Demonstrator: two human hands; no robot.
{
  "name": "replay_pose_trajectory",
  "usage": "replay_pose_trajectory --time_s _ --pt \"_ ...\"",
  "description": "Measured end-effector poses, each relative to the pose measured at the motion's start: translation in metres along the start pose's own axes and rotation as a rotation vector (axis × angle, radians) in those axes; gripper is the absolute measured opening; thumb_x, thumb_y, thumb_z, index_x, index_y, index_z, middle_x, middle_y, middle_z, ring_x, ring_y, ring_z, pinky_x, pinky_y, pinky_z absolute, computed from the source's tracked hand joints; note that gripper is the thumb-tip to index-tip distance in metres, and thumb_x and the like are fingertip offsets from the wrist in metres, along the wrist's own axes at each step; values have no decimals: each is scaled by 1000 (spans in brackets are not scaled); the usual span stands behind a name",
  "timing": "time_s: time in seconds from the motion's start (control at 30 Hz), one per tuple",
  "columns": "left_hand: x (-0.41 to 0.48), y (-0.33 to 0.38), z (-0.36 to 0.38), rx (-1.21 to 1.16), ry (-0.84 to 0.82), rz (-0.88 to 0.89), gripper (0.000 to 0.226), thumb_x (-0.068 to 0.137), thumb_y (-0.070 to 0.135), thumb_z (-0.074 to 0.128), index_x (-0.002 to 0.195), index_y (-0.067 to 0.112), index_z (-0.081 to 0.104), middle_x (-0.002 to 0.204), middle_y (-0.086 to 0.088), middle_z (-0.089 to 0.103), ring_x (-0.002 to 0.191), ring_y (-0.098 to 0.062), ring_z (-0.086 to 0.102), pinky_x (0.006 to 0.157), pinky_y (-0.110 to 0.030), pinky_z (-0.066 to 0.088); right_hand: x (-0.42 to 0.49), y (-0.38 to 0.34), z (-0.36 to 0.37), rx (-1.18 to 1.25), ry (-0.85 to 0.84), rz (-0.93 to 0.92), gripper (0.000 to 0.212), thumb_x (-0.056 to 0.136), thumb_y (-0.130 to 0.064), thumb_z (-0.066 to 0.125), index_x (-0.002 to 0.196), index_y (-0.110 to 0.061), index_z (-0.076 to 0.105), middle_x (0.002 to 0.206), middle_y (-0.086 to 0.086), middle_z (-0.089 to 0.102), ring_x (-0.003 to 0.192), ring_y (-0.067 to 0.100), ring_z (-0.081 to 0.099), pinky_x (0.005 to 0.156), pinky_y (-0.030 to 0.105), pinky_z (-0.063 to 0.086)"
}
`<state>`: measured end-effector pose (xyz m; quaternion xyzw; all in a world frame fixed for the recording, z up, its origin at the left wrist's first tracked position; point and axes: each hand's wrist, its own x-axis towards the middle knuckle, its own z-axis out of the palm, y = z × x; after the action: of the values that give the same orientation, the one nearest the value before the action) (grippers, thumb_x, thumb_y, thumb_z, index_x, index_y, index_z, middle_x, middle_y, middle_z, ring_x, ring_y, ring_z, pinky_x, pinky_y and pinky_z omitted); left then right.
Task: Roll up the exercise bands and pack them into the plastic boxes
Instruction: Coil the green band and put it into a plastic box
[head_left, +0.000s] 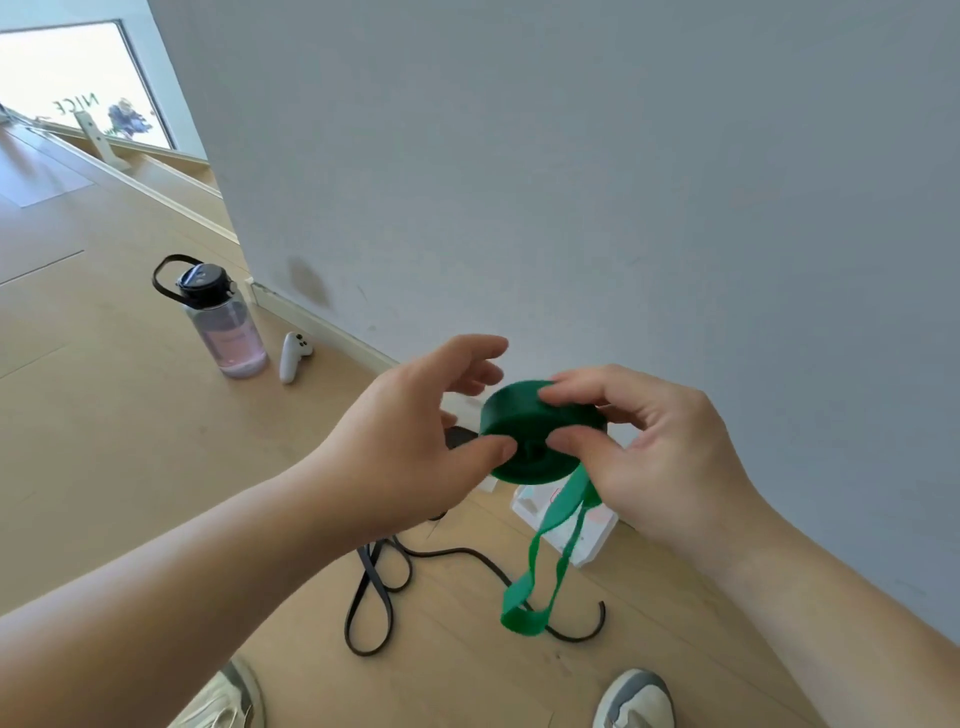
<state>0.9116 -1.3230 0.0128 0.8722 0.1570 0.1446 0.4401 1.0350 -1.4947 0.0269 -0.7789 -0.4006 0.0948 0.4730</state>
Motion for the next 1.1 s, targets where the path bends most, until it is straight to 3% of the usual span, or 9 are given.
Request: replay_pose_trajectory --time_s 0.1,0.27,0.47,0.53,0.63,0.73,0.83,1.0,1.1 --pt "-1 3 1 102 -35 130 65 87 22 79 142 39 51 116 22 66 107 1 64 84 -23 60 -2 2 2 -72 -24 -62 38 76 16 76 91 -18 82 103 -18 76 100 -1 70 84 8 52" --pt "4 8 -3 187 -102 126 59 87 31 78 141 39 54 113 25 60 92 8 61 82 -23 56 -3 1 2 6 -24 29 34 78 9 80 82 -24 78 100 -27 76 98 -4 70 78 7 52" --pt "5 10 -8 -34 -60 44 42 93 14 70 127 38 64 105 21 66 68 18 58 68 -7 45 -3 -2 2 139 60 42 27 73 2 88 83 -20 76 103 -14 79 99 11 76 89 26 60" --pt "4 9 -11 -125 -49 27 40 94 13 70 124 39 64 104 17 66 75 14 62 69 -10 50 1 -2 2 257 105 74 26 68 -7 91 87 -16 76 106 -6 79 97 18 77 89 32 62" --pt "5 6 -11 -282 3 20 39 95 11 68 121 40 65 107 9 66 100 -5 66 73 -28 62 5 1 -1 408 109 144 35 66 -13 86 100 -15 75 110 2 78 98 22 77 88 37 63" --pt "8 1 -11 -517 93 -18 37 96 4 67 117 35 67 107 -5 67 96 -17 68 65 -26 58 6 1 0 424 46 141 42 83 3 75 115 -24 74 110 -1 80 105 17 75 93 32 60" --pt "7 1 -8 -649 105 -52 33 97 1 65 117 27 67 108 -12 69 90 -20 69 66 -24 56 6 3 1 447 49 134 44 90 5 69 118 -28 74 109 -3 80 101 17 76 95 27 58" --pt "5 1 -3 -570 43 -135 26 94 4 70 110 23 64 107 -1 73 93 -17 75 70 -35 64 0 4 -1 377 34 73 41 93 6 66 117 -26 75 105 3 78 99 15 75 87 21 58" --pt "4 -2 -7 -267 37 -101 26 85 21 81 100 28 61 114 15 71 99 -4 72 77 -36 64 -2 5 0 135 -24 -42 43 96 8 61 120 -24 75 115 -2 71 110 16 70 92 22 57"
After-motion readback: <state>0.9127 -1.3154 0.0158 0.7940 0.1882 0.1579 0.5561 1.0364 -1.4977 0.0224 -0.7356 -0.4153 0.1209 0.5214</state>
